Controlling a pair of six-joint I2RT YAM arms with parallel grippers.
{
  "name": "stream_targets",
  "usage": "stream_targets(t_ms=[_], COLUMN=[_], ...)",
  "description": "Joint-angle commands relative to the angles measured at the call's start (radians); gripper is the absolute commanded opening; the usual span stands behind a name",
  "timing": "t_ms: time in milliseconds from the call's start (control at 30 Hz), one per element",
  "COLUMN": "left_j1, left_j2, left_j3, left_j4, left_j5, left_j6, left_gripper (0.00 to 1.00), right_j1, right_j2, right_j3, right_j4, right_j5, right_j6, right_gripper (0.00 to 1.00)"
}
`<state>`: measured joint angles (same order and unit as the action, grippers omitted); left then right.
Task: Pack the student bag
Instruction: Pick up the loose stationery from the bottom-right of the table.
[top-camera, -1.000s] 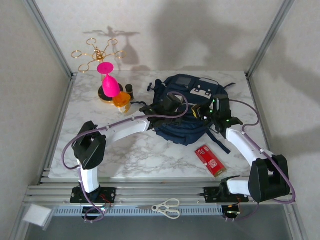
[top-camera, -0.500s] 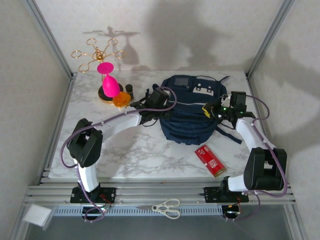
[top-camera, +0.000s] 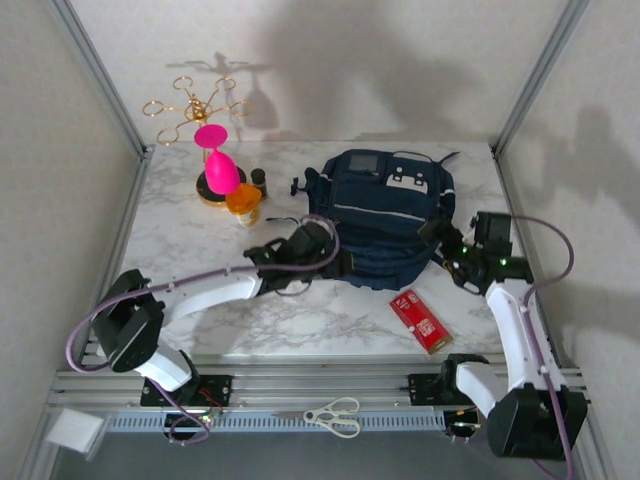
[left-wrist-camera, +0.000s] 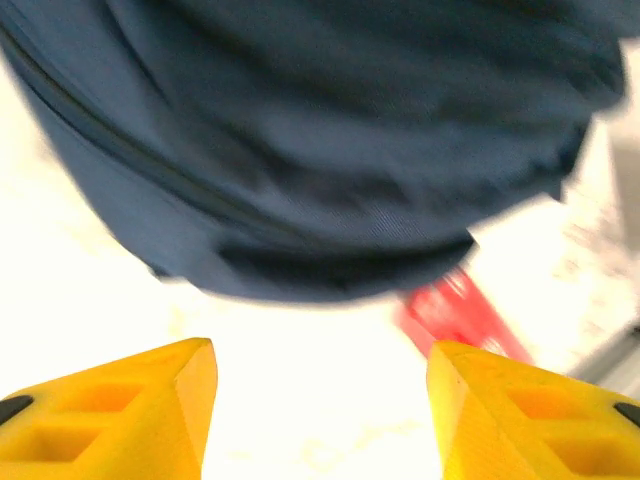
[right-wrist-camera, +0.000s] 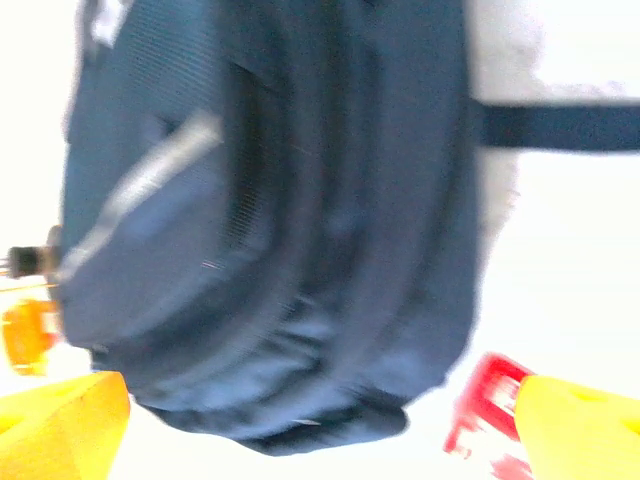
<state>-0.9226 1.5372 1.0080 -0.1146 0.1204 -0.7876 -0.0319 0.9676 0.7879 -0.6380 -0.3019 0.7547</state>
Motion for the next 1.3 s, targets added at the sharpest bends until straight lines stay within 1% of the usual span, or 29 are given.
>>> stream_targets(t_ms=[0,100,167,267,300,400,500,600,700,733,800,867,900,1000,1067,1100,1200,1267], left_j1=[-0.077,-0.150,-0.184,-0.213,-0.219,-0.240,-0.235,-0.233,-0.226,-0.223,-0.216,-0.205,-0.199,-0.195,-0.191,-0.190,-0.191,-0.191], left_j2=[0.009,0.040,0.058,0.099,0.112,0.124,0.126,0.134,0.170,0.189,0.224,0.258,0.278,0.319,0.334,0.342,0.379,0.410], left_j3=[-0.084,-0.081,-0.080,-0.081,-0.075,-0.096,-0.141,-0.186,-0.202,-0.196,-0.165,-0.155,-0.152,-0.130,-0.129,-0.112,-0.046,-0.012], left_j4=[0.193,0.233,0.273,0.314,0.304,0.318,0.331,0.378,0.432,0.437,0.417,0.451,0.483,0.498,0.545,0.534,0.476,0.458], left_j5=[0.014,-0.047,-0.070,-0.065,-0.066,-0.097,-0.099,-0.079,-0.049,-0.039,-0.041,-0.018,0.005,0.027,0.052,0.060,0.083,0.108], left_j6=[-0.280,-0.341,-0.372,-0.426,-0.443,-0.483,-0.518,-0.543,-0.570,-0.566,-0.552,-0.548,-0.545,-0.523,-0.515,-0.501,-0.459,-0.454], left_gripper=[0.58,0.57,0.55,0.55,0.55,0.55,0.55,0.55,0.54,0.54,0.54,0.52,0.51,0.48,0.46,0.43,0.40,0.39], right_j1=[0.010,0.034,0.035,0.039,0.045,0.088,0.192,0.319,0.478,0.519,0.526,0.513,0.499,0.443,0.434,0.434,0.421,0.417], right_j2=[-0.027,-0.090,-0.114,-0.096,-0.091,-0.102,-0.173,-0.232,-0.217,-0.197,-0.142,-0.110,-0.099,-0.061,-0.057,-0.066,-0.046,-0.019], right_j3=[-0.130,-0.234,-0.313,-0.380,-0.388,-0.423,-0.453,-0.479,-0.482,-0.464,-0.376,-0.310,-0.298,-0.283,-0.274,-0.269,-0.274,-0.311], right_j4=[-0.098,-0.067,-0.024,0.013,0.012,0.023,0.040,0.136,0.273,0.304,0.221,0.117,0.083,-0.031,-0.094,-0.122,-0.156,-0.125], right_j5=[0.080,0.116,0.079,0.059,0.073,0.054,0.033,0.022,0.048,0.066,0.113,0.167,0.175,0.201,0.237,0.264,0.284,0.233], right_j6=[0.047,0.083,0.096,0.090,0.087,0.109,0.241,0.423,0.595,0.615,0.556,0.466,0.427,0.301,0.257,0.246,0.208,0.197], right_gripper=[0.99,0.99,0.99,0.99,0.99,0.99,0.99,0.99,0.99,0.99,0.99,0.99,0.99,0.99,0.99,0.99,0.99,0.99])
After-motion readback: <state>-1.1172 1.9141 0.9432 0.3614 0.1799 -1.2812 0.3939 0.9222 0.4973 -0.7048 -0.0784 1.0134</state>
